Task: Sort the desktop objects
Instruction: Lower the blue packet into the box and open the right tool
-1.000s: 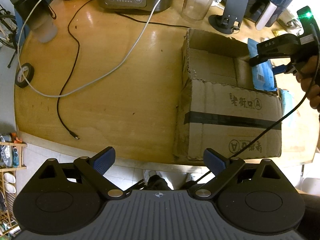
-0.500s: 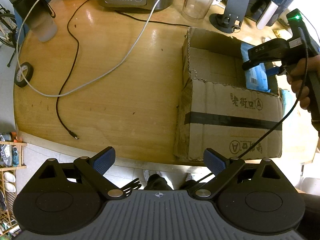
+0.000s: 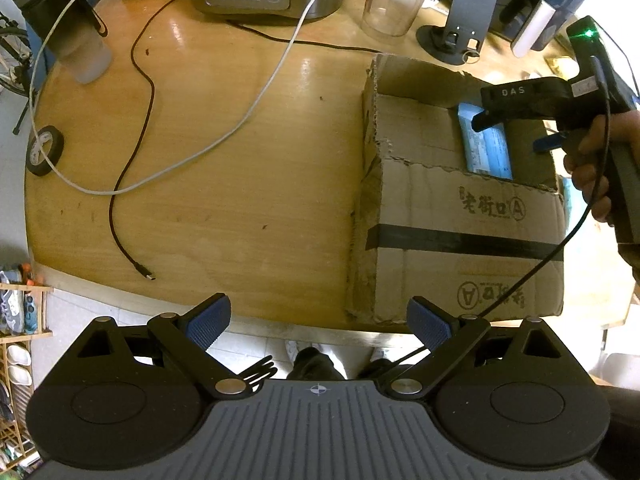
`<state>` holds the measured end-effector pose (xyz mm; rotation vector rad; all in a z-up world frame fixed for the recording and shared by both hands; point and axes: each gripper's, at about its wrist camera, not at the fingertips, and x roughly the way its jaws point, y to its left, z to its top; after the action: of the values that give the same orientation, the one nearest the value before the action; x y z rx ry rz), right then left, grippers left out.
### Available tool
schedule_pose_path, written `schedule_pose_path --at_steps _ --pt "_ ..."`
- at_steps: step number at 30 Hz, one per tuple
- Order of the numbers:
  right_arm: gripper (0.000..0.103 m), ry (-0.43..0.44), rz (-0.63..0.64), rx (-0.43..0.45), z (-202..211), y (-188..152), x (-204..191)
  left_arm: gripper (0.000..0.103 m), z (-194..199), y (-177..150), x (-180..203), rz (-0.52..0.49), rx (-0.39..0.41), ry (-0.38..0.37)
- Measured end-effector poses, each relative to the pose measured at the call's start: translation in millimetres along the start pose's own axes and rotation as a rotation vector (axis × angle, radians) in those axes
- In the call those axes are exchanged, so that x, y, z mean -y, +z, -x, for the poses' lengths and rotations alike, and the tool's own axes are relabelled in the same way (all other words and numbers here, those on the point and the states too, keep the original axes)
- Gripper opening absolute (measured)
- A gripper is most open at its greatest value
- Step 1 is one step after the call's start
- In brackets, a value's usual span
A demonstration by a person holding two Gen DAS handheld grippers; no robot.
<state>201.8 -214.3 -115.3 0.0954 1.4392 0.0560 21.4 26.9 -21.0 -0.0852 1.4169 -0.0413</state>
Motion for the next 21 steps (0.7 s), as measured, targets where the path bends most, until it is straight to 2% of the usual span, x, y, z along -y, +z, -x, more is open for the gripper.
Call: schedule_pose_path --at_steps 14,21 --pt "0.103 0.017 -0.006 0.005 10 0 4 0.097 -2 1 4 -0.001 -0.006 0.005" --pt "0.103 0.007 -0.002 0.021 28 0 4 0.097 -2 1 6 -0.004 -0.011 0.005"
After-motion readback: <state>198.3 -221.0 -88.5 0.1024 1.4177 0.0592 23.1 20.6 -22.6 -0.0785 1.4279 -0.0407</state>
